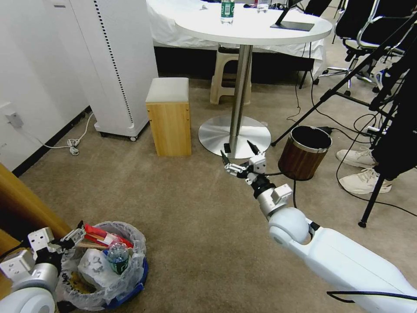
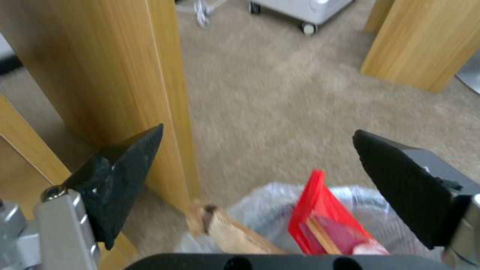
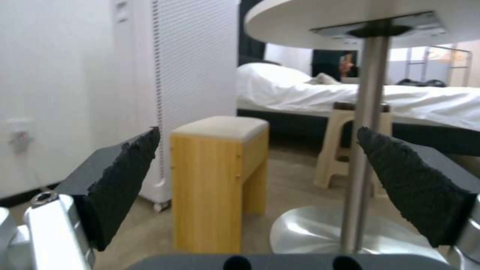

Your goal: Pick up the trash bin and place the garbage on the floor into it.

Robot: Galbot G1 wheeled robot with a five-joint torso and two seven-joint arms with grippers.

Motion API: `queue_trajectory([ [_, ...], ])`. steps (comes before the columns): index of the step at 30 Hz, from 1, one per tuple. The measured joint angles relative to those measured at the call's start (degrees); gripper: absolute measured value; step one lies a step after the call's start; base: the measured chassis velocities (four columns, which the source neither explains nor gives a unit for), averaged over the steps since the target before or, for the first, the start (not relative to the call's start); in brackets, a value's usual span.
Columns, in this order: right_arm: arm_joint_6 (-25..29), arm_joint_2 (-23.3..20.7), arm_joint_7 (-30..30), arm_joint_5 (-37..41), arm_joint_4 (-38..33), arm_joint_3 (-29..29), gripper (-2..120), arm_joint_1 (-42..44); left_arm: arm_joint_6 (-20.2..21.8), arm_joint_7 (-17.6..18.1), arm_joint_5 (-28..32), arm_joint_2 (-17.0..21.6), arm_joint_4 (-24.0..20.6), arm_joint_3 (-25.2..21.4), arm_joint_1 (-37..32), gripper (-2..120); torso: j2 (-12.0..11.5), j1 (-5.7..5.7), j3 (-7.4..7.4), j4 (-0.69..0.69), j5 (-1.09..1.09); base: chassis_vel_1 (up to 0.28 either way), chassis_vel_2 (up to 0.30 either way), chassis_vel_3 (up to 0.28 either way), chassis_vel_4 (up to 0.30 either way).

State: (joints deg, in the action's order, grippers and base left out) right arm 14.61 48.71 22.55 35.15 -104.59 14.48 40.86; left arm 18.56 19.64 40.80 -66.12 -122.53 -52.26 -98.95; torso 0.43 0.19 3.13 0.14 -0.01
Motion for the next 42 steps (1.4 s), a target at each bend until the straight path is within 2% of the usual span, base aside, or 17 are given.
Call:
queue_trajectory([
  [3, 0.2, 0.6, 1.2, -0.2, 0.2, -2.7, 100, 1.3, -0.5, -0.9, -2.2, -1.0, -1.2, -0.1, -0.7, 100, 0.0, 0.0, 0.0, -0.01, 0.01, 0.0, 0.0, 0.0, 0.0],
  [5, -0.7, 1.4, 2.0, 0.0, -0.5, -7.4, 100, 4.0, -1.1, -2.0, -4.5, -2.2, -3.1, -0.1, -2.0, 100, 0.0, 0.0, 0.0, 0.0, 0.0, 0.0, 0.0, 0.0, 0.0],
  [6, -0.7, 1.4, 2.0, 0.0, -0.5, -7.4, 100, 4.0, -1.1, -2.0, -4.5, -2.2, -3.1, -0.1, -2.0, 100, 0.0, 0.0, 0.0, 0.0, 0.0, 0.0, 0.0, 0.0, 0.0],
  [8, -1.0, 2.5, 1.5, -0.5, -0.5, -13.3, 100, 8.1, -1.4, -3.0, -6.7, -3.1, -5.5, -0.1, -3.8, 100, 0.0, -0.01, 0.0, 0.01, 0.0, 0.0, 0.0, 0.0, 0.0],
  [12, -1.0, 3.0, 1.4, -1.3, -0.3, -17.7, 100, 11.2, -1.6, -3.3, -7.8, -3.9, -7.7, -0.2, -5.3, 100, 0.0, -0.01, -0.01, 0.01, -0.01, 0.0, 0.0, 0.0, 0.0],
  [15, -1.1, 3.3, 0.5, -1.5, -0.9, -24.5, 100, 15.8, -1.9, -3.6, -9.2, -4.7, -10.4, 0.0, -7.5, 100, 0.0, -0.01, -0.01, 0.01, -0.01, 0.0, 0.0, 0.0, 0.0],
  [16, -1.1, 3.3, 0.5, -1.5, -0.9, -24.5, 100, 15.8, -1.9, -3.6, -9.2, -4.7, -10.4, 0.0, -7.5, 100, 0.0, -0.01, -0.01, 0.01, -0.01, 0.0, 0.0, 0.0, 0.0],
  [19, -2.0, 3.7, 0.4, -2.2, -2.0, -31.0, 100, 19.6, -2.4, -4.1, -10.8, -5.7, -12.3, 0.4, -9.1, 100, 0.0, -0.01, 0.0, 0.0, 0.01, 0.0, 0.0, 0.0, 0.0],
  [20, -2.0, 3.7, 0.4, -2.2, -2.0, -31.0, 100, 19.6, -2.4, -4.1, -10.8, -5.7, -12.3, 0.4, -9.1, 100, 0.0, -0.01, 0.0, 0.0, 0.01, 0.0, 0.0, 0.0, 0.0],
  [22, -5.4, 4.5, 2.1, -2.4, -3.0, -36.2, 100, 22.1, -2.8, -4.7, -12.5, -6.5, -13.4, 0.9, -10.3, 100, 0.0, -0.01, -0.01, 0.02, -0.01, 0.0, 0.0, 0.0, 0.0],
  [24, -6.0, 4.9, 2.6, -2.7, -3.3, -37.7, 100, 22.9, -3.0, -5.0, -13.3, -6.9, -13.7, 1.0, -10.7, 100, 0.0, -0.01, -0.01, 0.02, 0.0, 0.0, 0.0, 0.0, 0.0],
  [25, -7.4, 5.8, 3.1, -3.6, -4.2, -41.3, 100, 25.4, -3.7, -6.1, -15.7, -8.0, -14.6, 1.4, -11.6, 100, 0.0, -0.01, 0.0, -0.01, 0.0, 0.0, 0.0, 0.0, 0.0],
  [26, -7.4, 5.8, 3.1, -3.6, -4.2, -41.3, 100, 25.4, -3.7, -6.1, -15.7, -8.0, -14.6, 1.4, -11.6, 100, 0.0, -0.01, 0.0, -0.01, 0.0, 0.0, 0.0, 0.0, 0.0],
  [29, -8.5, 7.1, 2.3, -3.9, -7.3, -46.0, 100, 31.0, -4.6, -7.4, -19.1, -10.0, -16.2, 2.0, -12.9, 100, 0.0, -0.01, 0.0, 0.02, -0.01, 0.0, 0.0, 0.0, 0.0],
  [35, -9.8, 9.2, 2.0, -4.8, -13.7, -50.3, 100, 39.2, -5.3, -8.4, -23.4, -13.0, -19.4, 2.6, -14.6, 100, 0.0, -0.02, -0.01, 0.01, 0.02, 0.0, 0.0, 0.0, 0.0],
  [42, -9.0, 11.3, 1.3, -6.7, -12.2, -46.7, 100, 39.9, -5.6, -8.5, -26.0, -16.6, -20.8, 2.7, -14.8, 100, 0.0, -0.01, 0.0, 0.0, 0.01, 0.0, 0.0, 0.0, 0.0],
])
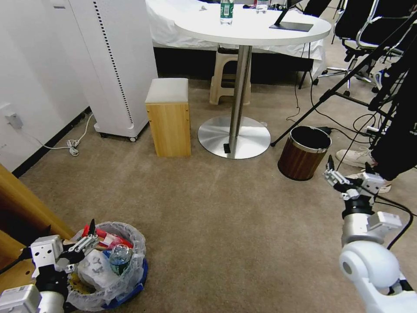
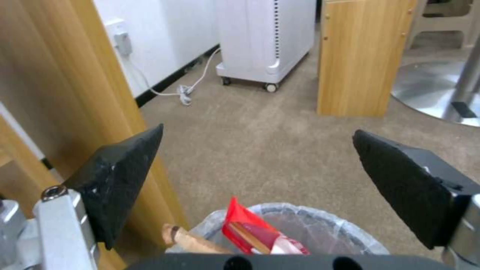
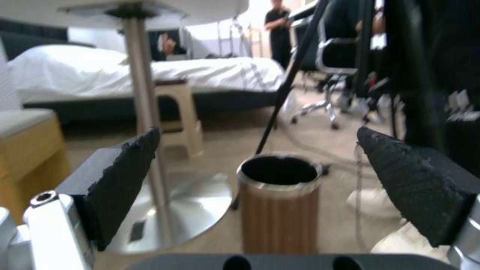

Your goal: Pick up the trash bin and place the garbage on the floor into it.

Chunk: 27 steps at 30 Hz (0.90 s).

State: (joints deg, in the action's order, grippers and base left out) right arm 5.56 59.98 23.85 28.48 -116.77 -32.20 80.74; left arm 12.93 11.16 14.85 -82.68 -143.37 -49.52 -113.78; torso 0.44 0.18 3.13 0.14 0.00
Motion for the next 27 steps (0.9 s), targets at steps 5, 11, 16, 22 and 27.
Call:
queue_trajectory([
  [5, -1.4, 1.5, -2.8, -0.5, 4.5, 4.0, 100, -1.2, -0.2, -0.1, -1.7, -1.9, -0.1, 0.5, -0.8, 100, 0.0, 0.0, 0.01, 0.0, -0.02, 0.0, 0.0, 0.0, 0.0],
  [11, -2.7, 3.7, -3.9, -0.2, 4.9, 6.2, 100, -2.0, -0.1, -0.1, -2.1, -2.3, -0.1, 0.4, -1.0, 100, 0.0, 0.0, 0.01, 0.0, 0.01, 0.0, 0.0, 0.0, 0.0],
  [16, -1.9, 6.3, -4.3, -1.5, 4.0, 6.7, 100, -2.6, 0.0, -0.2, -1.9, -1.8, 0.0, -0.3, -0.5, 100, 0.0, 0.01, 0.01, 0.02, 0.0, 0.0, 0.0, 0.0, 0.0],
  [22, -2.3, 7.8, -3.4, -2.9, 2.8, 7.1, 100, -2.2, 0.0, -0.2, -1.2, -1.5, 0.0, -0.2, 0.4, 100, 0.0, 0.01, 0.01, 0.01, 0.0, 0.0, 0.0, 0.0, 0.0],
  [27, -1.7, 8.4, -3.4, -4.2, 3.3, 7.5, 100, -2.1, 0.0, -0.2, -0.3, -0.8, 0.4, -0.3, 1.5, 100, 0.0, 0.01, 0.01, 0.01, 0.0, 0.0, 0.0, 0.0, 0.0],
])
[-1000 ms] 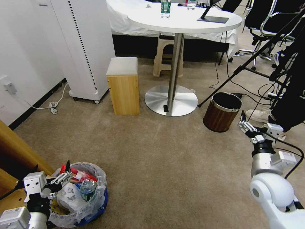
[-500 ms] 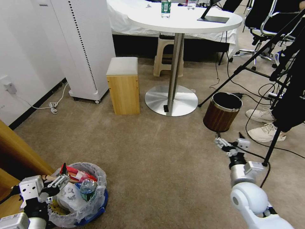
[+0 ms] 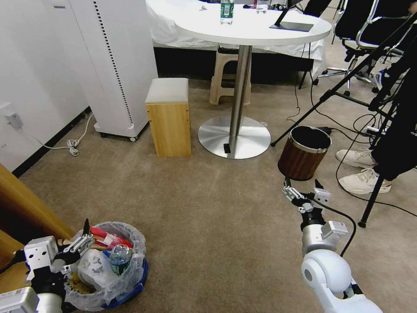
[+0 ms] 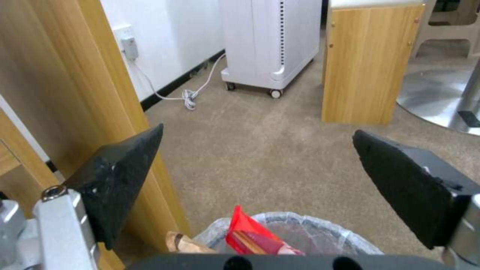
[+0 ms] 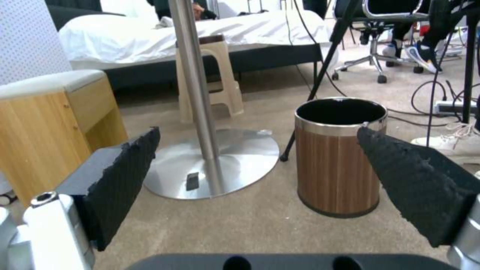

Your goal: Pick up the trash bin and place the garbage on the floor into it.

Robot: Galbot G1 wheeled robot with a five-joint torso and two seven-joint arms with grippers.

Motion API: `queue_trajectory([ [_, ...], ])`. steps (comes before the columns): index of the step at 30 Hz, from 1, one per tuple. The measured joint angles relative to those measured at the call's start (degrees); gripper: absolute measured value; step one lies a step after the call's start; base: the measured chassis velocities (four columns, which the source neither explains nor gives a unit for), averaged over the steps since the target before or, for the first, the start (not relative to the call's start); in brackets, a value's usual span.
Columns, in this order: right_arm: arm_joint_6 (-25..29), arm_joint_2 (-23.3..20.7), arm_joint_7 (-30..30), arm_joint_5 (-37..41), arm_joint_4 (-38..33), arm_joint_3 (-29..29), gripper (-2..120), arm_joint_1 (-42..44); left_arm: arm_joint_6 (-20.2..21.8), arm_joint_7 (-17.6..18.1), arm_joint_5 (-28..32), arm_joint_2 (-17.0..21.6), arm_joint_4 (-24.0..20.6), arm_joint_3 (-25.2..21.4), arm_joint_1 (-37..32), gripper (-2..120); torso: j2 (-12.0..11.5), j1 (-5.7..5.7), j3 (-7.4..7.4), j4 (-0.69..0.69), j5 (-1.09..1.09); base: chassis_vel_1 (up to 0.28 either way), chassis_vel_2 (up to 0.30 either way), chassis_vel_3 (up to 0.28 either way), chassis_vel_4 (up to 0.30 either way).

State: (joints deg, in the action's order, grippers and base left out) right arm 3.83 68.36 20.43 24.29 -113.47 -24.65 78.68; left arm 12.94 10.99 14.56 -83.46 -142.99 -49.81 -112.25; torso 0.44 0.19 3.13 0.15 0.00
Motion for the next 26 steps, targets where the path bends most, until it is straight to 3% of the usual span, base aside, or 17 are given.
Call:
queue_trajectory([
  [26, 0.4, 0.0, 0.0, -0.1, 0.3, 0.1, 100, 0.0, 0.1, 0.1, 0.2, 0.2, 0.3, -0.1, 0.2, 100, 0.0, 0.0, 0.0, -0.01, 0.0, 0.0, 0.0, 0.0, 0.0],
])
